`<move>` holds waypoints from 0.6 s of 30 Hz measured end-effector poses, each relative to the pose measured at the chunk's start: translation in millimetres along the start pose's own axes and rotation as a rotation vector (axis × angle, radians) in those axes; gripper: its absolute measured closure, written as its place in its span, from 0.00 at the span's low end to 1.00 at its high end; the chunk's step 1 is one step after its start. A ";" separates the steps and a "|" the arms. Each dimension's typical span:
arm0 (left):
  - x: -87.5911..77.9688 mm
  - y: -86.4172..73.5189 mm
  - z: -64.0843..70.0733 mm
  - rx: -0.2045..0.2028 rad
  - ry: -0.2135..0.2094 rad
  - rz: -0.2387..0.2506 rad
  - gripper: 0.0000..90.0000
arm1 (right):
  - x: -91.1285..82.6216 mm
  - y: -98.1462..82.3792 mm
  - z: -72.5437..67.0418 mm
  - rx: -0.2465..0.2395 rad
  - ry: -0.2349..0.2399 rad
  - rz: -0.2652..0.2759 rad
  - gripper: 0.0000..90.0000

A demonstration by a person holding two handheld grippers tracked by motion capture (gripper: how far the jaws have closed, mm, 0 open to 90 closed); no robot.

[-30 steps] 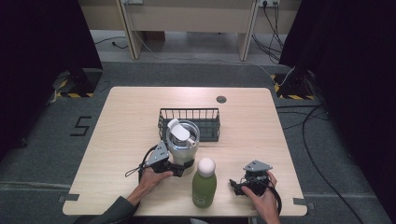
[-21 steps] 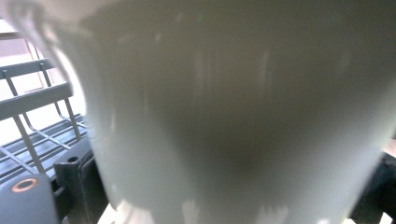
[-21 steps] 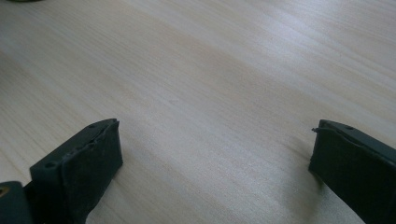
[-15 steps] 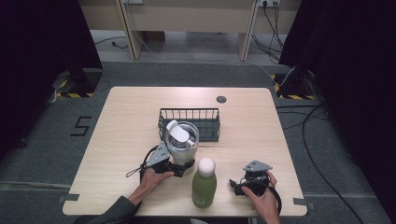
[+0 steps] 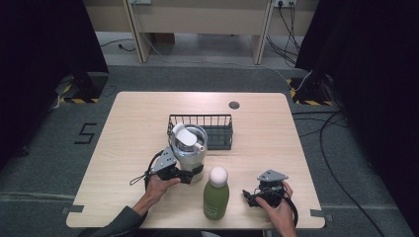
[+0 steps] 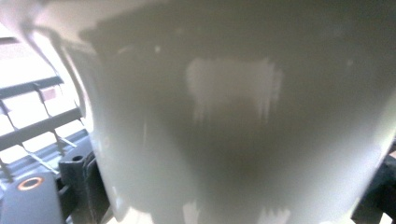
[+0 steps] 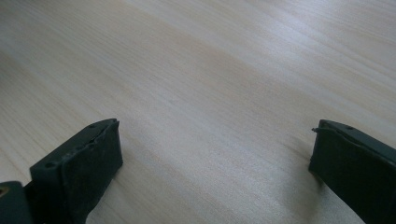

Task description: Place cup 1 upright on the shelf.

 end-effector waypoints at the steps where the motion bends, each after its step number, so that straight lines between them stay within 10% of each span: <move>1: -0.9 1.3 -1.7 -0.006 0.001 -0.001 0.12 | -0.1 -0.2 -0.2 0.003 0.000 -0.001 0.03; 18: -18.1 38.7 -34.4 0.001 0.047 0.016 0.12 | 0.1 0.0 0.1 0.001 0.000 -0.001 0.02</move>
Point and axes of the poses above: each handheld gripper's, and its own axes: x roughly forward along the jaws, y roughly out of its top, z roughly to its right, the point moved 10 cm from there along x, roughly forward along the jaws, and after that the axes turned 12 degrees about x, right-handed, at the moved point
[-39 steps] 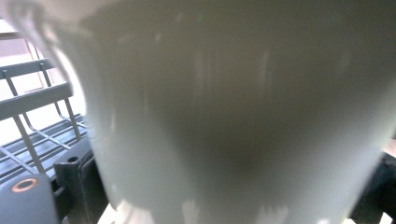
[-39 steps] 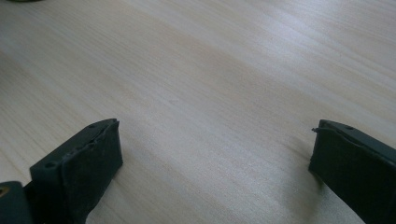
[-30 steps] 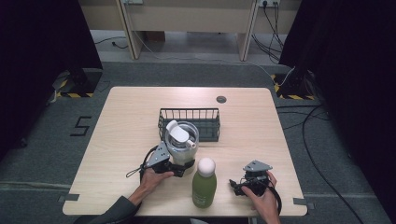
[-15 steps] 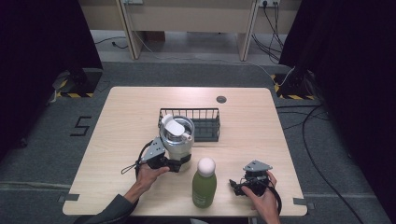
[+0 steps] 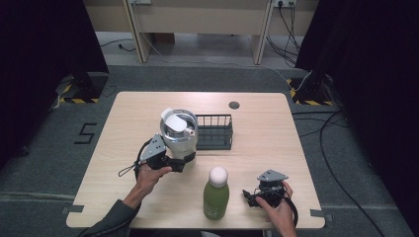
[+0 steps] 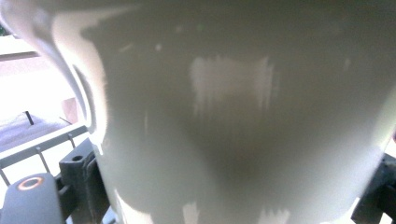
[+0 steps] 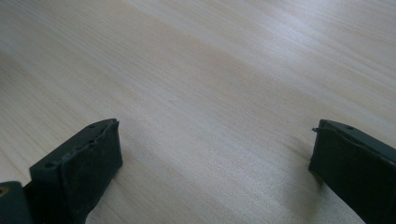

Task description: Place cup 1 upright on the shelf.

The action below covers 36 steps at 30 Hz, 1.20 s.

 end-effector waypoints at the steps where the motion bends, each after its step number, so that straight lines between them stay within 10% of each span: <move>1: -0.5 1.8 -1.6 0.002 -0.001 -0.002 0.12 | 0.0 0.0 0.0 0.000 0.000 0.000 0.02; 36: 30.8 65.5 -75.3 -0.003 0.041 0.012 0.12 | 0.3 0.2 0.5 0.000 -0.004 -0.003 0.02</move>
Point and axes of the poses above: each handheld gripper's, and its own axes: x roughly forward along the jaws, y roughly out of its top, z roughly to its right, the point moved 10 cm from there along x, roughly forward along the jaws, and after that the axes turned 12 degrees about x, right-handed, at the moved point
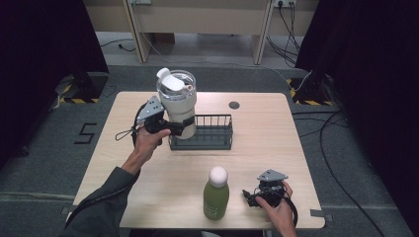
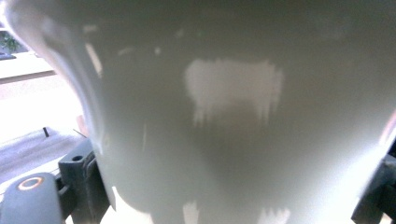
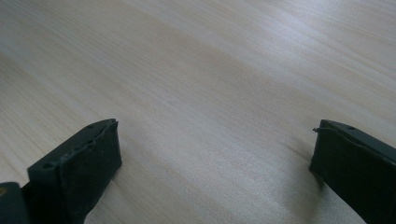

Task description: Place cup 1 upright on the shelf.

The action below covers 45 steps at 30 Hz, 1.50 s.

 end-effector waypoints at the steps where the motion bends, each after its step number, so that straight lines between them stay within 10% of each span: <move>1: 2.0 -1.3 -2.2 -0.002 0.005 -0.002 0.12 | 0.0 0.0 0.0 0.000 0.001 0.000 0.02; 22: 37.4 -37.5 -27.4 -0.012 0.077 -0.062 0.12 | -0.1 -0.1 -0.5 -0.003 0.003 0.000 0.02; 45: 39.5 -72.9 -31.6 -0.032 0.098 -0.105 0.12 | -0.2 -0.3 -1.3 -0.001 0.003 0.000 0.02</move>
Point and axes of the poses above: each handheld gripper's, and its own axes: x roughly forward along the jaws, y roughly out of its top, z roughly to its right, the point moved 10 cm from there along x, roughly forward along the jaws, and after that the axes turned 12 degrees about x, right-handed, at the moved point
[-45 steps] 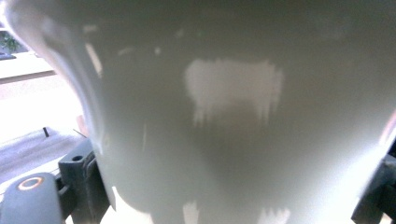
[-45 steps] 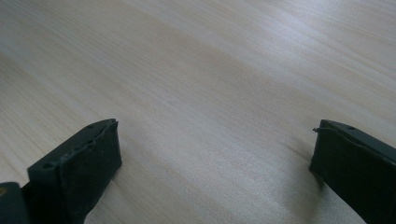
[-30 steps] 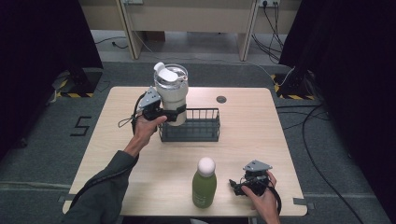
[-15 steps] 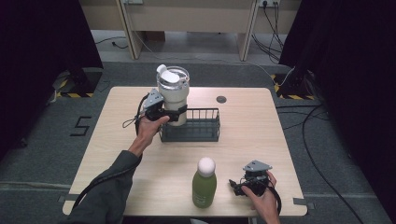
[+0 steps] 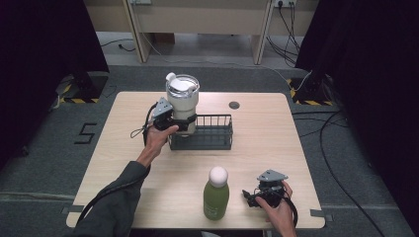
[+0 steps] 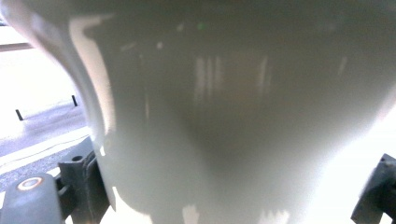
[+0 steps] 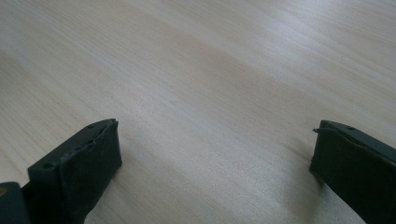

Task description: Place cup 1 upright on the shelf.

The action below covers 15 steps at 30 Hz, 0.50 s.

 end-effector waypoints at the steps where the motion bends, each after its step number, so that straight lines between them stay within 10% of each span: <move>1: 0.3 -1.7 0.2 0.002 0.002 -0.004 0.12 | 0.1 0.0 -0.1 0.001 -0.001 0.001 0.02; 15: 2.8 -20.7 3.8 0.024 -0.003 -0.023 0.12 | 0.1 0.2 0.2 -0.003 -0.003 0.003 0.02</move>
Point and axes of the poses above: each handheld gripper's, and its own axes: x roughly forward along the jaws, y roughly out of its top, z roughly to its right, the point moved 10 cm from there along x, roughly forward along the jaws, and after that the axes turned 12 degrees about x, right-handed, at the moved point
